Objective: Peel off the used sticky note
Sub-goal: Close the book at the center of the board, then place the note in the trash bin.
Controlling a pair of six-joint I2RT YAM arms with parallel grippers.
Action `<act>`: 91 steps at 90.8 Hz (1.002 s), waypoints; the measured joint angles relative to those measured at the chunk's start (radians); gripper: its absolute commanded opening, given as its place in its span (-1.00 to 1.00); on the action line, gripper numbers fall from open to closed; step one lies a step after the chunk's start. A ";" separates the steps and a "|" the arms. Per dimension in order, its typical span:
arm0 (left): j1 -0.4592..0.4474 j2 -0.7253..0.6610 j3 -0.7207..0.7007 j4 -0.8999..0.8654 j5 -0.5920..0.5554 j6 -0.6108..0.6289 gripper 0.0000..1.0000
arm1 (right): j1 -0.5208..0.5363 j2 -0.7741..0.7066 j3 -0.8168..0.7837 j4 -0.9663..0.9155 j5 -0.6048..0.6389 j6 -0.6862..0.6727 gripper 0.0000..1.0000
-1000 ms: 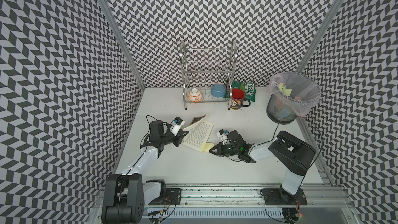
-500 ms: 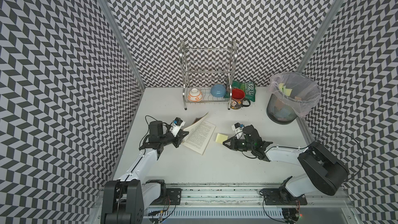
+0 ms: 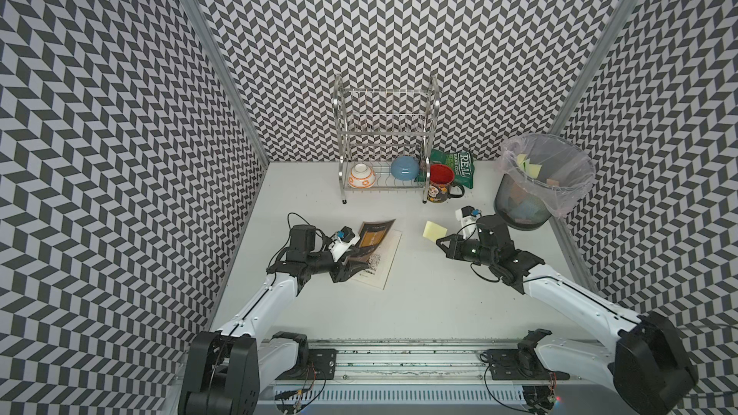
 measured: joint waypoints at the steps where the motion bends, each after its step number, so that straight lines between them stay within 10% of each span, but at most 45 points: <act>1: -0.002 0.003 0.011 -0.013 0.005 0.008 0.39 | -0.005 -0.005 0.008 -0.009 0.003 -0.002 -1.00; 19: 0.065 0.020 0.185 -0.120 0.041 0.060 0.99 | -0.071 -0.076 0.176 -0.167 0.100 -0.072 -1.00; 69: 0.275 -0.050 0.259 -0.117 -0.056 -0.085 1.00 | -0.539 0.195 0.697 -0.294 0.294 -0.136 -1.00; 91: 0.312 -0.077 0.251 -0.122 -0.069 -0.087 1.00 | -0.622 0.402 0.845 -0.303 0.361 -0.156 -0.60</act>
